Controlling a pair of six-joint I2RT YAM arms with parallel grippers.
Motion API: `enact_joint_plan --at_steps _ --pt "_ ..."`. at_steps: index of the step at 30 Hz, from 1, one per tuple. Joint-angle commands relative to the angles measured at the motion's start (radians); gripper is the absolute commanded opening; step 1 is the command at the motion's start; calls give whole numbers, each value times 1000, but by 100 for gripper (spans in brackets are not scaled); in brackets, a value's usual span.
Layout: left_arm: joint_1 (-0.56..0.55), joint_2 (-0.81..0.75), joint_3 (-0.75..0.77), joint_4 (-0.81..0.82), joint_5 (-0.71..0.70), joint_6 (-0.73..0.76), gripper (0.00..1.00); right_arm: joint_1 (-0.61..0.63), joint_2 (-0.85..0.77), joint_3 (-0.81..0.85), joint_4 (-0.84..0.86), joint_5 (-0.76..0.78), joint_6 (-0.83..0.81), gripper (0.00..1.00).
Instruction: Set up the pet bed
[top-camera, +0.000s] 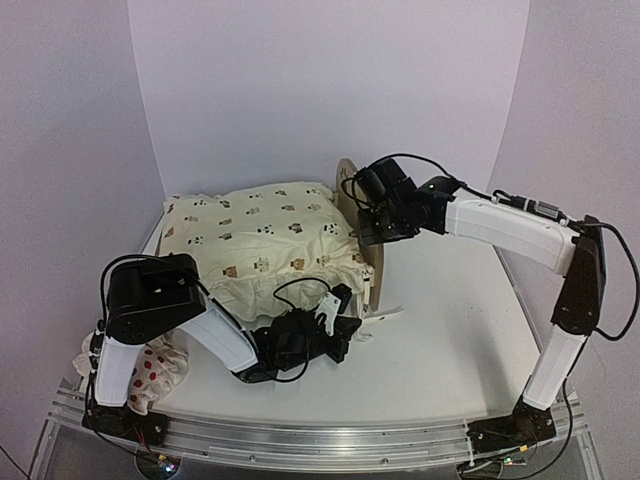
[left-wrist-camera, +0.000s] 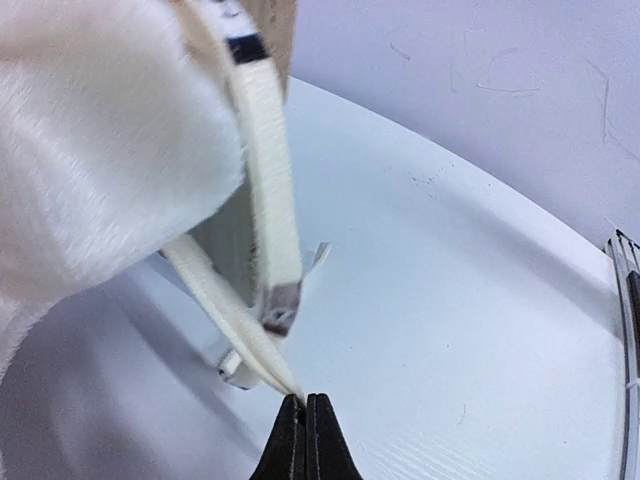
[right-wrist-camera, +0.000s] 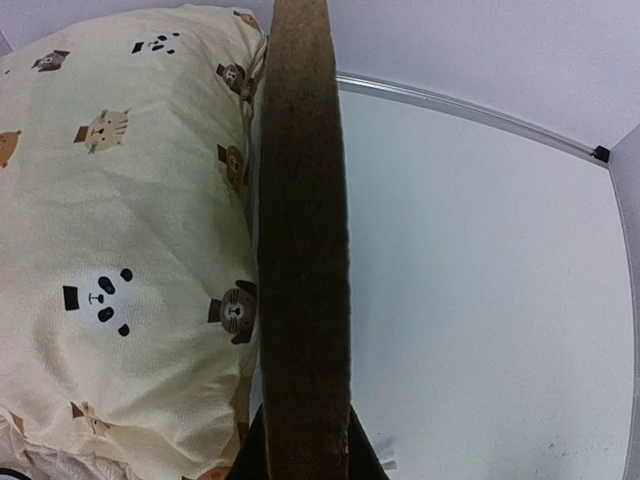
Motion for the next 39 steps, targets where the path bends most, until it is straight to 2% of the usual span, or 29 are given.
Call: enact_joint_plan --at_steps 1,12,13,16,19,23,25,29,33,36,39 --pt "-15 -60 -10 -78 53 -46 0 -13 30 -41 85 58 -94 0" --pt "-15 -108 -42 -184 0 -47 0 -55 3 -165 222 7 -161 0" --pt "-15 -113 -46 -188 -5 -45 0 -55 0 -166 222 -11 -172 4" --pt "-15 -137 -59 -216 -24 -49 0 -56 -17 -174 220 -59 -195 26" --pt "-15 -169 -53 -288 -47 -59 5 -56 -52 -193 211 -83 -211 45" --pt "-15 -213 -51 -373 -73 -63 18 -56 -120 -233 189 -111 -221 68" --pt "-14 -230 -49 -402 -87 -57 30 -56 -174 -276 183 -123 -216 74" --pt "-15 -226 7 -485 -115 -25 35 -56 -272 -399 184 -149 -181 77" --pt "-15 -182 131 -652 -115 -29 38 -56 -340 -533 183 -206 -140 76" --pt "-15 -158 192 -742 -137 -79 40 -56 -363 -610 187 -257 -103 73" --pt "-15 -163 207 -781 -144 -111 41 -56 -386 -706 234 -354 -68 64"
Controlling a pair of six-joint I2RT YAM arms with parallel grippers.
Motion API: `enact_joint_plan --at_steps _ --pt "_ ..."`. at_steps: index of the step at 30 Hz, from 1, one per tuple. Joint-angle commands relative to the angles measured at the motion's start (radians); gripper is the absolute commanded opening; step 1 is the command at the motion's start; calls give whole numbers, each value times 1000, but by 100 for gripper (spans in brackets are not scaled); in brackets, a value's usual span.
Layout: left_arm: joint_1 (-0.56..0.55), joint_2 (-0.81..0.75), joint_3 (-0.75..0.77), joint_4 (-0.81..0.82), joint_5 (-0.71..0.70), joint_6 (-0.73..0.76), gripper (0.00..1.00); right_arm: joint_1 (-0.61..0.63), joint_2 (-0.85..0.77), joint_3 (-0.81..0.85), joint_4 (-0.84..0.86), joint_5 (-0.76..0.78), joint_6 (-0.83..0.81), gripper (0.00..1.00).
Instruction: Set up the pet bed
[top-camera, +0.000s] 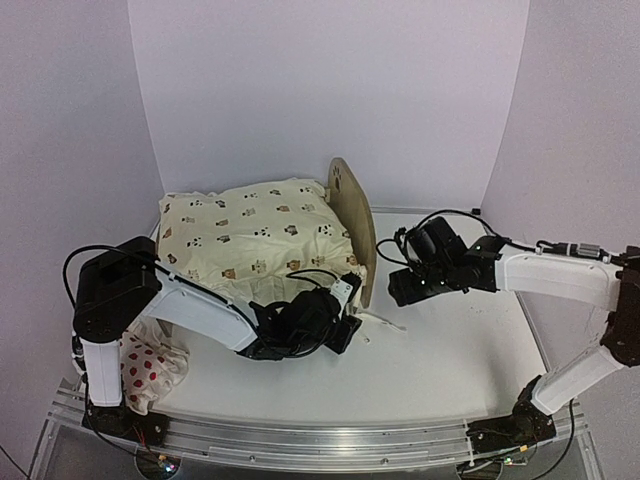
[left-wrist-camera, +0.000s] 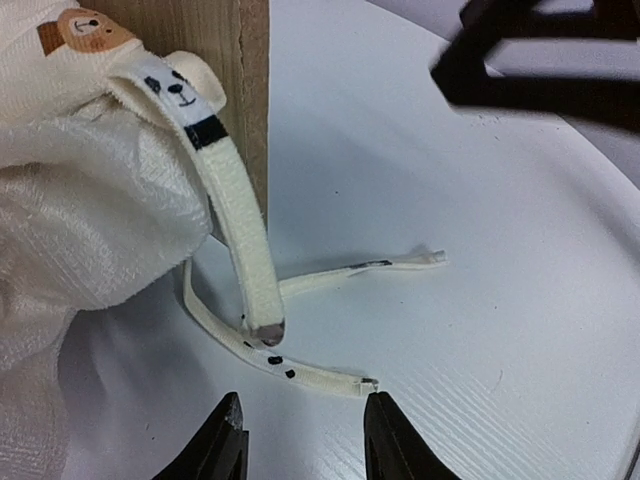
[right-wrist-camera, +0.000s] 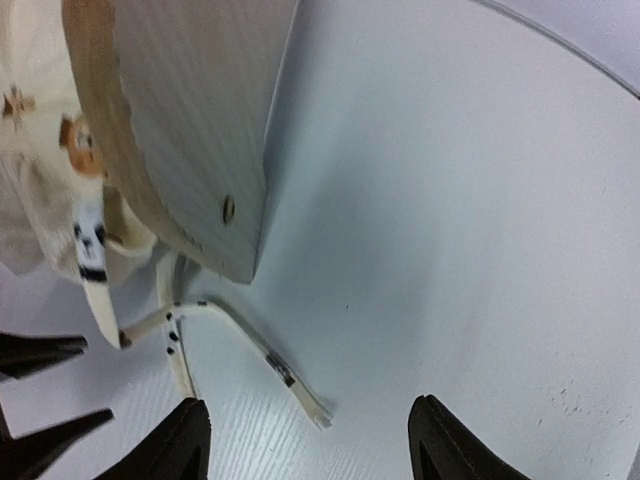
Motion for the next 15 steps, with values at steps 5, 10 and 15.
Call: enact_joint_plan --at_steps 5,10,15 --pt "-2 -50 17 -137 -63 -54 42 1 -33 -204 162 -397 112 56" --pt "-2 -82 40 -167 -39 -39 39 9 8 -227 222 -413 115 56" --pt "-1 -116 45 -200 -26 -47 37 9 65 -222 234 -231 78 65"
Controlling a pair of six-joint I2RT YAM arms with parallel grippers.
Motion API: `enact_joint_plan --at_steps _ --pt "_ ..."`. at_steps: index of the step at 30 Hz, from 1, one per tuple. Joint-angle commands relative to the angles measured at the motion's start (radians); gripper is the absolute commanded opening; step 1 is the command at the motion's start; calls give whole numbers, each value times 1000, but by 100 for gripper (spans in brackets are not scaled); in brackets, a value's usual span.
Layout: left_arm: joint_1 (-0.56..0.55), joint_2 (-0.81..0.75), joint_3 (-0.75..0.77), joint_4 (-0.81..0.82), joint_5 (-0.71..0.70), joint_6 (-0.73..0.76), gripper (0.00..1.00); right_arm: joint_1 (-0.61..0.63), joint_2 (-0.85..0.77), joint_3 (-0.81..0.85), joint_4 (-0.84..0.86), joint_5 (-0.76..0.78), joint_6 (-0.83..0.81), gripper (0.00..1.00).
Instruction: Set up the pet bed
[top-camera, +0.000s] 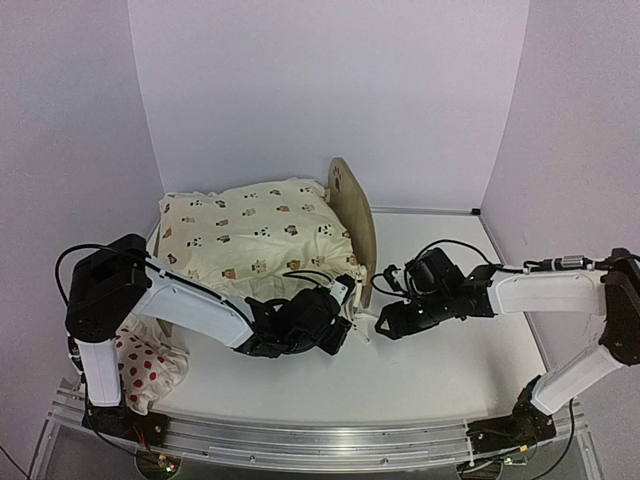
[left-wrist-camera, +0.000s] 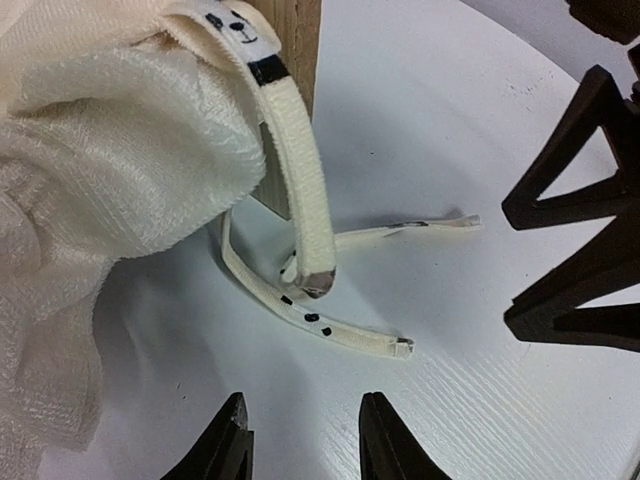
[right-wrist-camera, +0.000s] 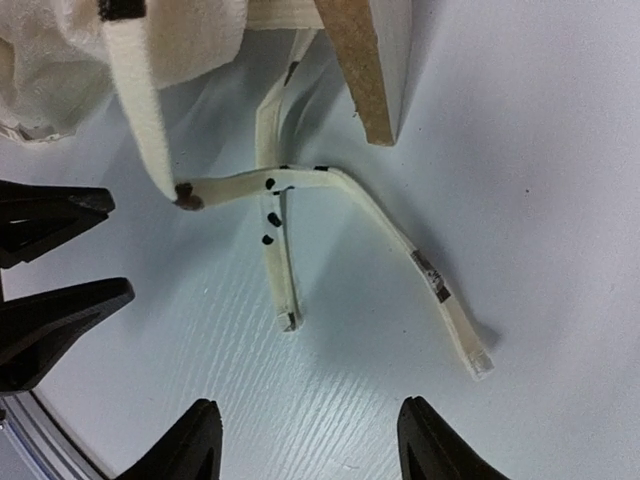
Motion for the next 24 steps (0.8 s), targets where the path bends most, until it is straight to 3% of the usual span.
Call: enact_joint_plan --at_steps 1,6,11,15,20,22,24 --pt "-2 -89 24 -39 2 -11 37 2 74 15 56 144 -29 67" --pt "-3 -138 0 -76 -1 -15 36 -3 192 67 59 244 -87 69" --pt "-2 -183 -58 -86 -8 -33 33 -21 277 92 71 233 -120 66" --pt "-2 -201 -89 -86 -16 -42 30 -23 320 103 73 220 -143 47" --pt "-1 -215 -100 -92 -22 -39 28 -24 314 100 68 194 -153 7" --pt "-2 -225 -98 -99 -22 -33 27 -24 288 105 43 146 -148 0" --pt "-2 -237 -95 -108 -24 -25 27 -19 258 121 -3 62 -139 0"
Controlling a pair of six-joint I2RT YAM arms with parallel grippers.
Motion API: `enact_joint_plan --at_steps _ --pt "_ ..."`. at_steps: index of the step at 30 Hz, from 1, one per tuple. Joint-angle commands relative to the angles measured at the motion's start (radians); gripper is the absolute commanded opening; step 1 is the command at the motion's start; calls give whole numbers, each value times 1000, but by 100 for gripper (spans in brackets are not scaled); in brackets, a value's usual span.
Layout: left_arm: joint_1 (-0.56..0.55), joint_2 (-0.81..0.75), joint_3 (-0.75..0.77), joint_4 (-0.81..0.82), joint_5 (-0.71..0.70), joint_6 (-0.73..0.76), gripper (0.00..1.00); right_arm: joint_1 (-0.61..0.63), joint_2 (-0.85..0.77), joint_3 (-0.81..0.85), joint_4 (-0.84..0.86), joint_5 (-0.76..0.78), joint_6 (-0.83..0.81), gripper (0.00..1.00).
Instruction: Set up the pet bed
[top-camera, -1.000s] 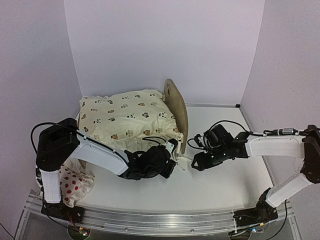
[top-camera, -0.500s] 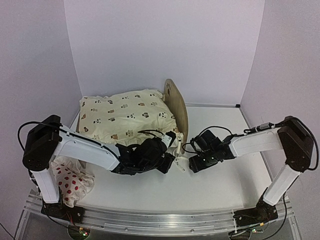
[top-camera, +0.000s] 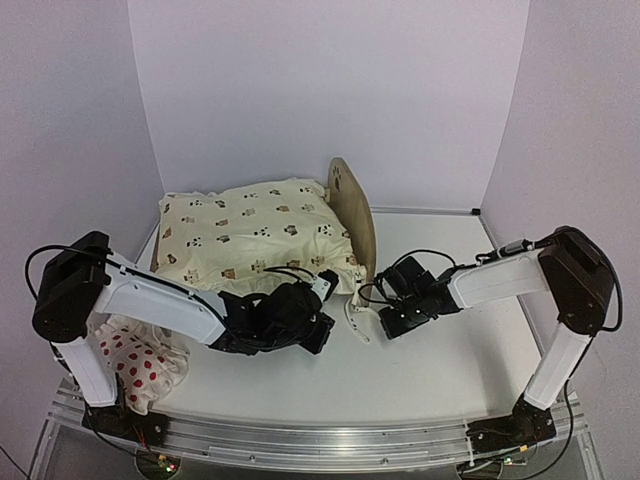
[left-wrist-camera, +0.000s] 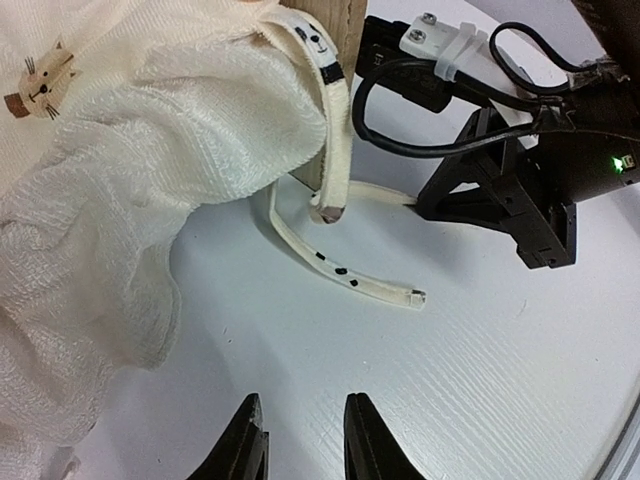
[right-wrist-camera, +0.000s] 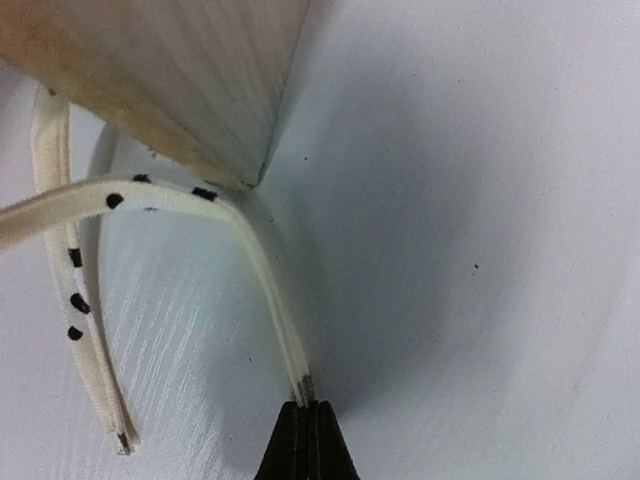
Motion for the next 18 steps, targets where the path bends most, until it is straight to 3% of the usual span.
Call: enact_joint_plan --at_steps 1,11,18 --pt "-2 -81 5 -21 -26 5 27 10 -56 42 -106 -162 -2 0" --pt "0 -158 -17 -38 -47 25 26 133 -164 117 -228 -426 51 0" --pt "0 -190 -41 -47 -64 20 26 166 -37 156 -228 -369 97 0"
